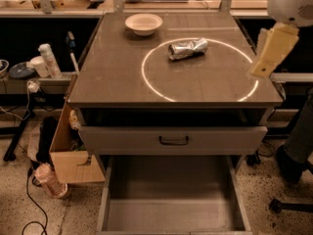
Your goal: Place redbull can into middle drawer
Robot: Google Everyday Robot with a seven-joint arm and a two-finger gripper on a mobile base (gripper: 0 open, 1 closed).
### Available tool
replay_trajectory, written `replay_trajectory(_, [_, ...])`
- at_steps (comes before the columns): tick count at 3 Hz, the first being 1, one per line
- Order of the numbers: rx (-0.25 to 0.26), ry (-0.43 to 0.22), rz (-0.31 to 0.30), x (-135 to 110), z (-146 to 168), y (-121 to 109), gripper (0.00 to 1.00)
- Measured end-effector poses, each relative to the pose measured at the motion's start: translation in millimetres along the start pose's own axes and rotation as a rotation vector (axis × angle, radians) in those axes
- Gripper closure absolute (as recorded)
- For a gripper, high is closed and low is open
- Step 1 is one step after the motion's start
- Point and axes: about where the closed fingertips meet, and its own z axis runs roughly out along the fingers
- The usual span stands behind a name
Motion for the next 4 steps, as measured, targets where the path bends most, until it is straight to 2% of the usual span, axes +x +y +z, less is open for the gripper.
replay_trajectory(1, [-0.004, 0.003, -0.01, -1.9, 29.6, -28.3, 0.0])
replay_trajectory(2, [-0.004, 0.003, -0.01, -2.1, 30.2, -29.0, 0.0])
replay_trajectory(3, [0.014, -0.001, -0.013, 1.4, 35.6, -46.1, 0.0])
replay_trajectory(4, [0.031, -0.018, -0.047, 11.7, 48.6, -84.8, 0.0])
